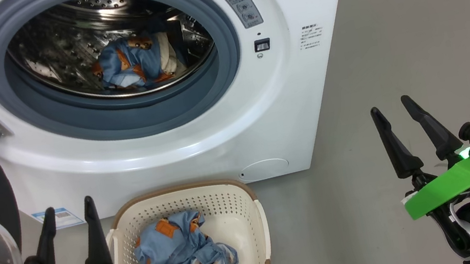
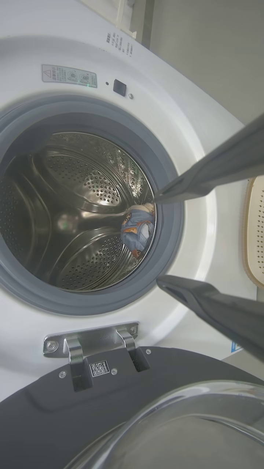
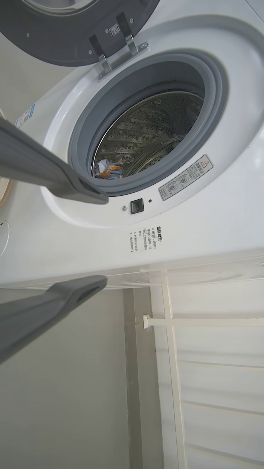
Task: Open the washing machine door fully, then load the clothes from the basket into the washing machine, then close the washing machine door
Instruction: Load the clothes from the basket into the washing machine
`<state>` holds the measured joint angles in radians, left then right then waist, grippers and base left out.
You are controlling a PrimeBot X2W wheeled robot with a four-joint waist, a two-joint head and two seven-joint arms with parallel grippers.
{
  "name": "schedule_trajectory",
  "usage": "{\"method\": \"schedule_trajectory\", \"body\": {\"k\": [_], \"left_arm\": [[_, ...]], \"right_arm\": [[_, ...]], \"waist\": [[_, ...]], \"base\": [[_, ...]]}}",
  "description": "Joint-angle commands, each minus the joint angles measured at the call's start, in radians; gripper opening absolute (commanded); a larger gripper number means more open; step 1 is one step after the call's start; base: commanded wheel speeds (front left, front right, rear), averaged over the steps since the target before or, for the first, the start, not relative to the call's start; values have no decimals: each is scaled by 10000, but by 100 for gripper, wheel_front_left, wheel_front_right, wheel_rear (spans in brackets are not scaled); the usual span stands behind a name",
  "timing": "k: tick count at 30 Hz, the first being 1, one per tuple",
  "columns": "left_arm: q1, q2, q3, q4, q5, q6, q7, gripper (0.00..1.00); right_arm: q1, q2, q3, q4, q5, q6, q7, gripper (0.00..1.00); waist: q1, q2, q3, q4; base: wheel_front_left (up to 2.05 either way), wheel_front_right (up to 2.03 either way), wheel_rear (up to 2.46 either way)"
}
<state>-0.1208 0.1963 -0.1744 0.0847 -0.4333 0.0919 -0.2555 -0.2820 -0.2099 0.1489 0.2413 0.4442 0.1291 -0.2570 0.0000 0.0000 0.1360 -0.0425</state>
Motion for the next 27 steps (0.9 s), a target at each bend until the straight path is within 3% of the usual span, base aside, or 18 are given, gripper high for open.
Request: {"method": "schedule_trajectory", "body": {"k": [1,27], "left_arm": [[-126,147,433,-285,134,-36,-62,100],[-144,-297,844,-86,635,-477,-63,100]], "right_arm": [[112,-89,171,-263,83,16,-48,100],[77,-25,190,-212,101,16,-48,100]], "waist": [[0,0,20,-9],[0,0,62,-111]], "base": [[0,0,0],[0,0,0]]}}
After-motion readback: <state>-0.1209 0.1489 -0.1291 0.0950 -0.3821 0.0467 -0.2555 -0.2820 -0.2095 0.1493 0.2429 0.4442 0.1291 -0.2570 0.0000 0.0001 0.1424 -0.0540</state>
